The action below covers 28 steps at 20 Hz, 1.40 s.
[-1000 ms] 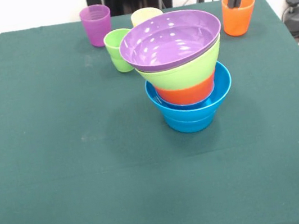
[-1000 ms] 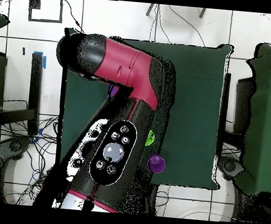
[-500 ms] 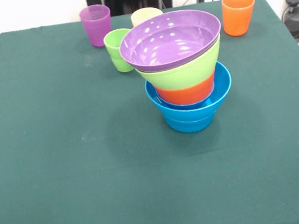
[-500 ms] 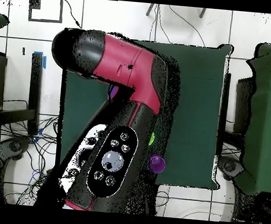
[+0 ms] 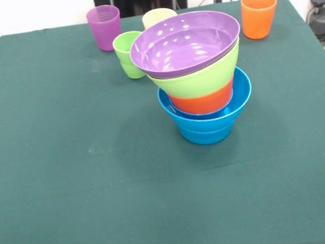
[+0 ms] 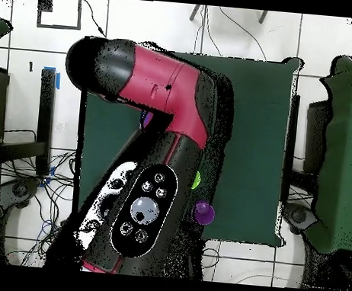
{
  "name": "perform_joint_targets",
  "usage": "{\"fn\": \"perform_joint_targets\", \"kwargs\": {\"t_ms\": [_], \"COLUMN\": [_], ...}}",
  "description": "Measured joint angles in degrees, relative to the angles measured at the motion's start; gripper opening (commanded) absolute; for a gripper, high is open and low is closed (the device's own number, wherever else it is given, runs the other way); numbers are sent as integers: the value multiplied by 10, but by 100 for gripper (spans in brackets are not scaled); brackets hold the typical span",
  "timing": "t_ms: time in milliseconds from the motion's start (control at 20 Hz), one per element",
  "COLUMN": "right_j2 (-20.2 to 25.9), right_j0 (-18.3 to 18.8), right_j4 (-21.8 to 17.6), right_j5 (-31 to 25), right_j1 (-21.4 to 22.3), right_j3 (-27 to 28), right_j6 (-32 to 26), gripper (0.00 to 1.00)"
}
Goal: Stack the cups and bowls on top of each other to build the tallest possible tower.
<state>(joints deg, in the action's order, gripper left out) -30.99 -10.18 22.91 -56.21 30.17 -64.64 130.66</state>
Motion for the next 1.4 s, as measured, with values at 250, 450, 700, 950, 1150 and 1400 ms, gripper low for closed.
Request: {"fn": "perform_joint_targets", "kwargs": {"t_ms": [250,450,700,950,1150,1400], "right_j2": [-1,-1,-1,-1,-3,-7], "right_j0": [-5,-10,-19,-31,-42,-60], "right_j4": [0,0,2,11,20,31], "right_j5": [0,0,0,0,0,1], "right_j1": [2,6,15,21,25,27], "right_j3": [0,0,-1,-9,-21,-41], "right_j6": [0,0,0,0,3,23], "gripper": [100,100,100,100,100,100]}}
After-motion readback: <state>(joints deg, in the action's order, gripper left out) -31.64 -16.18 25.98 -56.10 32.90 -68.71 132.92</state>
